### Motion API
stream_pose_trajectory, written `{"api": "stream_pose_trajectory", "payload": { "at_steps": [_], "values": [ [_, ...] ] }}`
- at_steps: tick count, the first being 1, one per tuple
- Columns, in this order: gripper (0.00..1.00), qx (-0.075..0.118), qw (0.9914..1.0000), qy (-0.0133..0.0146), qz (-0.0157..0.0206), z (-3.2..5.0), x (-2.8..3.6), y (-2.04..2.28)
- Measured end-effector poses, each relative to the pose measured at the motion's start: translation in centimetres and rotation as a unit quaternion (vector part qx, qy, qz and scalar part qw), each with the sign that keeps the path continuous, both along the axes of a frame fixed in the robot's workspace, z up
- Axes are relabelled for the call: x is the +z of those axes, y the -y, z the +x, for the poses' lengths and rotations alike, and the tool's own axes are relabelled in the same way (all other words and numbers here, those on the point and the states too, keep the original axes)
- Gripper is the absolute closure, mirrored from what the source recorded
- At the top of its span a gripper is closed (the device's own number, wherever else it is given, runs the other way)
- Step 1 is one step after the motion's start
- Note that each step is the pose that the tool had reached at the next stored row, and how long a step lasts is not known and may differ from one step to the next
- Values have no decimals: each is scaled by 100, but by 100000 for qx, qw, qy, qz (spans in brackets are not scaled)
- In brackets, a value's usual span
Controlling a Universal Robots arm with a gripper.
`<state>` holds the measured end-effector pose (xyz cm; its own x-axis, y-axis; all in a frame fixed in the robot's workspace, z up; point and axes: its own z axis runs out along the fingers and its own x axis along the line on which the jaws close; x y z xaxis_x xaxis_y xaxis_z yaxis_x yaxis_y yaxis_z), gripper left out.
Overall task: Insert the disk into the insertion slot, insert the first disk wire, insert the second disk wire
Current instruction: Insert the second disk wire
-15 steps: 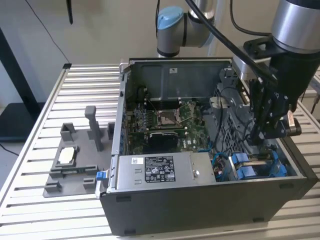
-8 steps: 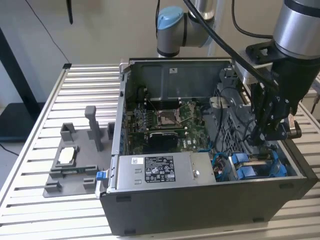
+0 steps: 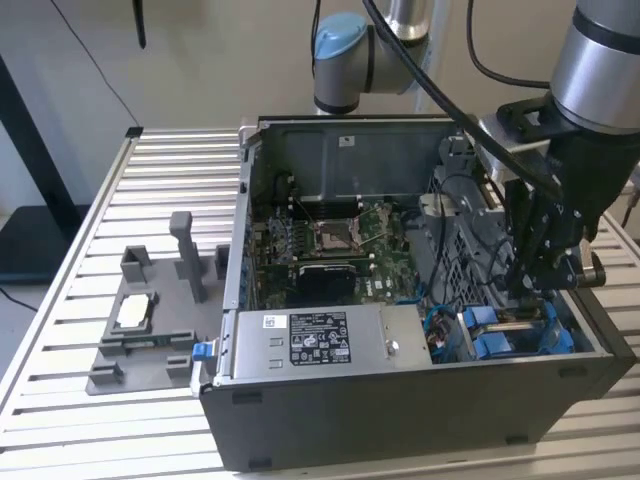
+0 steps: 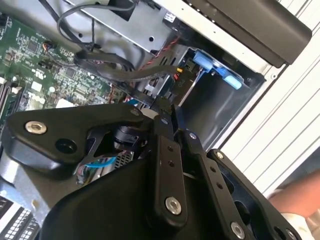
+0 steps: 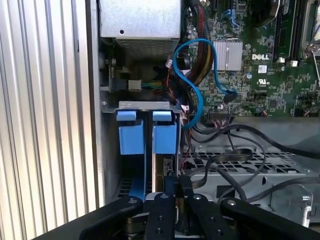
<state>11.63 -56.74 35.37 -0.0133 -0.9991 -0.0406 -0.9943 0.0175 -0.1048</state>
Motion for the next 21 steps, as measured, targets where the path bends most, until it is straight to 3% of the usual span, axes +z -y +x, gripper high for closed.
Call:
{"api": "stream_pose_trajectory", "payload": {
  "at_steps": [5,11,21],
  "values": [
    [84,-1,99999,-1,440,12,-44,31],
    [84,-2,99997,0,834,20,-82,33],
    [84,-9,99994,-6,1079,48,-120,38]
  ]
}}
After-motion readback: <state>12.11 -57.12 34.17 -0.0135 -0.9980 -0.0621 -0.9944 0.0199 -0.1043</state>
